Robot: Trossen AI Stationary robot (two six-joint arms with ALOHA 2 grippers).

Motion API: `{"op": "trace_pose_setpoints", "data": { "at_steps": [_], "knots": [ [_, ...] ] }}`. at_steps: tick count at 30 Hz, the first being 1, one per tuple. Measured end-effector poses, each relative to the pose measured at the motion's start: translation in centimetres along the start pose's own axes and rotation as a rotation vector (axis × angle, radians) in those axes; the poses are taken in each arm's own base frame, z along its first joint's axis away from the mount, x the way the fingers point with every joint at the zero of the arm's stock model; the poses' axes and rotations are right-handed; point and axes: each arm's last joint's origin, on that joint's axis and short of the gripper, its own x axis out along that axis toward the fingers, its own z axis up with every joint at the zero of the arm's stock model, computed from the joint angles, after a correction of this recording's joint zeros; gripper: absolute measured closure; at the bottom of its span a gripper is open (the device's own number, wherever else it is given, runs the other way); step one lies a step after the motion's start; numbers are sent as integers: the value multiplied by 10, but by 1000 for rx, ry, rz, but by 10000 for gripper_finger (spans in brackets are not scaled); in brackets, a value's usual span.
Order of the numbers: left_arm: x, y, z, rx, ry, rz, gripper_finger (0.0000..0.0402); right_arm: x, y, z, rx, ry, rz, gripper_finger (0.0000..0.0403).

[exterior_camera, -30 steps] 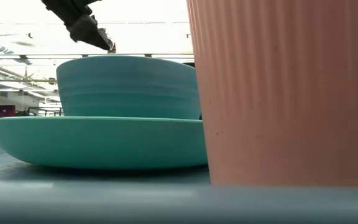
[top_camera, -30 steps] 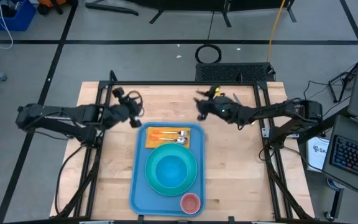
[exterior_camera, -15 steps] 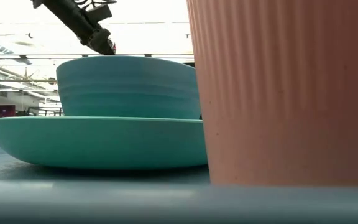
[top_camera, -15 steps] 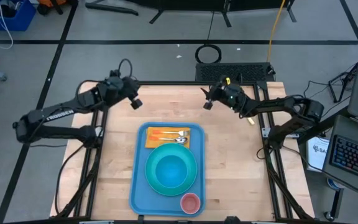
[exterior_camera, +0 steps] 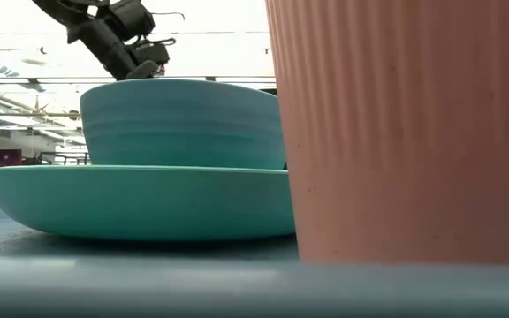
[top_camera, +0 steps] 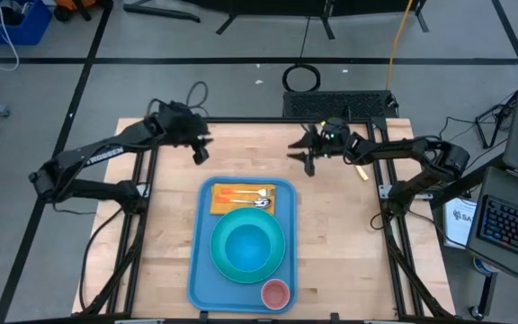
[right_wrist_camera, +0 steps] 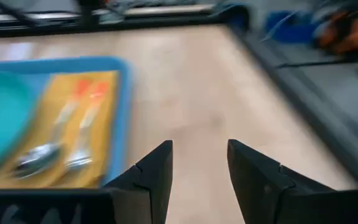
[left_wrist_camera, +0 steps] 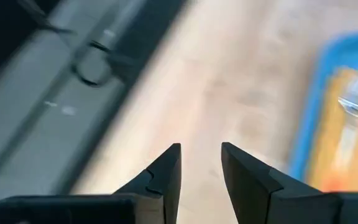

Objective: Set up tray
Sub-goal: Adjust the orange napkin

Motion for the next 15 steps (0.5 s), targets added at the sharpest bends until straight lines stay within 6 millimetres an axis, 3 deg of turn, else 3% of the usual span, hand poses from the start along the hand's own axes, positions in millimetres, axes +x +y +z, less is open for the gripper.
{"op": "trace_pose_setpoints", "data": {
  "at_steps": [10,15],
  "knots": [
    [13,-27,-9,-43,129,-240,282,10,32,-4,74,71,221,268],
    [11,-47,-8,-31,146,-342,300,13,44,-4,78,85,291,303]
  ]
}}
